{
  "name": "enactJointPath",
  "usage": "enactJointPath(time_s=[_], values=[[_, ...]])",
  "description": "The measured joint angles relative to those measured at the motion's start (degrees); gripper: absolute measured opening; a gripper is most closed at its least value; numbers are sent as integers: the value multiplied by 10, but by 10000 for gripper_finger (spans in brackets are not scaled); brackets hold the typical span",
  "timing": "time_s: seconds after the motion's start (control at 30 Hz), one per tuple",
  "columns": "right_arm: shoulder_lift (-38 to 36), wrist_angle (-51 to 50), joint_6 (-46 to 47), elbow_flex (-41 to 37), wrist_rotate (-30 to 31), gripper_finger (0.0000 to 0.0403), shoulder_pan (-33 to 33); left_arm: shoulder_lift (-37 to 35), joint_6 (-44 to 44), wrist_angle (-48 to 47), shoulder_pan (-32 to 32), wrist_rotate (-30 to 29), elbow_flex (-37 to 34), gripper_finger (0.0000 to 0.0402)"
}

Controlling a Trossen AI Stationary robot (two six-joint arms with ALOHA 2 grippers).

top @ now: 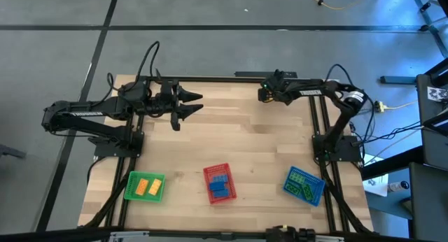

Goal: Sort & place blocks by color
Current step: Put the yellow game piece into the green bin

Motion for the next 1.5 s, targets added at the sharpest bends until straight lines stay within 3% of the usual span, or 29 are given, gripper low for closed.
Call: enactJointPath(time_s=[0.4,0.63,0.87,1.0,1.2,1.5], values=[[26,8,41,2,-3,233,0,0,0,13,0,0,0,184],[10,1,-20,1,-51,142,-3,0,-2,13,0,16,0,184],[-112,-30,-183,-12,-149,144,29,0,-1,12,0,17,0,184],[-221,-7,-195,-44,-189,144,79,0,-2,12,0,17,0,184],[-346,145,-161,-91,-240,144,187,0,4,11,0,17,0,184],[-353,321,-193,-56,-242,144,325,0,5,7,0,13,0,184]])
